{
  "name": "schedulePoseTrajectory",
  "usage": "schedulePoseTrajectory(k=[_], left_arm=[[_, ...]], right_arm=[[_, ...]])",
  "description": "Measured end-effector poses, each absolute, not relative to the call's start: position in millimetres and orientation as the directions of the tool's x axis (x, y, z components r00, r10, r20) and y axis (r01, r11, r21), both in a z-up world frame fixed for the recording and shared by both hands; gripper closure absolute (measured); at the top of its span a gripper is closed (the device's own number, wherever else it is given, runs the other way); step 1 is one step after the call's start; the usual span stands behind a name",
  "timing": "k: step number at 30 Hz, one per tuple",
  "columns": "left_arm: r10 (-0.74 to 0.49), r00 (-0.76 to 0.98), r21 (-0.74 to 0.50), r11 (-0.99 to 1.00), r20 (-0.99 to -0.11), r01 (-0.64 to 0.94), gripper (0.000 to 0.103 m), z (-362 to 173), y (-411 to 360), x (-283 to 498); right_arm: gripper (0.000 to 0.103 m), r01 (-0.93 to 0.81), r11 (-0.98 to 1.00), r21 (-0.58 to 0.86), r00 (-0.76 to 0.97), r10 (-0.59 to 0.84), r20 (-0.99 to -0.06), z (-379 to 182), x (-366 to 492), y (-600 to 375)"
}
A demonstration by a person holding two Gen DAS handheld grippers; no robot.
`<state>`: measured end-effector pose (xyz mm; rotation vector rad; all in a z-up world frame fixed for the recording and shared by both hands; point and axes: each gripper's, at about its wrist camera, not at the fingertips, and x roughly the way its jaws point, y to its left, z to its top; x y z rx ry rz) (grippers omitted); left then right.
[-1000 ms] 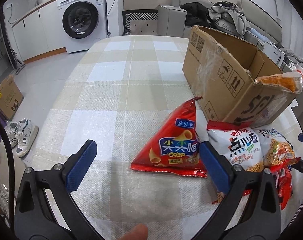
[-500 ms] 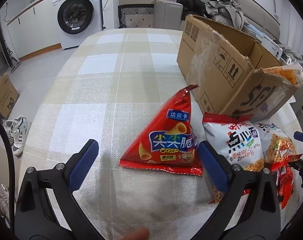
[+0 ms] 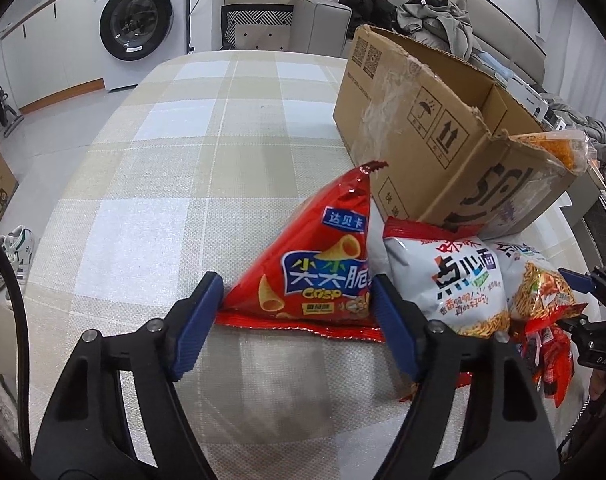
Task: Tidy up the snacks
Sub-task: 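Move both tools back toward the remaining snack packets, then grasp the red triangular chip bag with the left tool while the right tool grasps the blue biscuit pack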
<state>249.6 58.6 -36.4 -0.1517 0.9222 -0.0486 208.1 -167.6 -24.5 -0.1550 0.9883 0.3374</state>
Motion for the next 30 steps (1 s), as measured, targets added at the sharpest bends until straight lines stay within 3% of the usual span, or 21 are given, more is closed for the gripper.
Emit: schedulePoseTrajectory(k=[7,30], left_arm=[[-0.106,0.609,-0.151,0.988,-0.786,-0.023,0.031,-36,61,238],[-0.122,0.669,-0.207,0.977,-0.733,-0.048,0.033,-7,75,220]], right_arm=[[0.045,-0.345,0.939,0.015,0.517,0.204,-0.831,-23,204,-165],[0.046,-0.358,0.934,0.011,0.566,0.227,-0.793,-3,192,-169]])
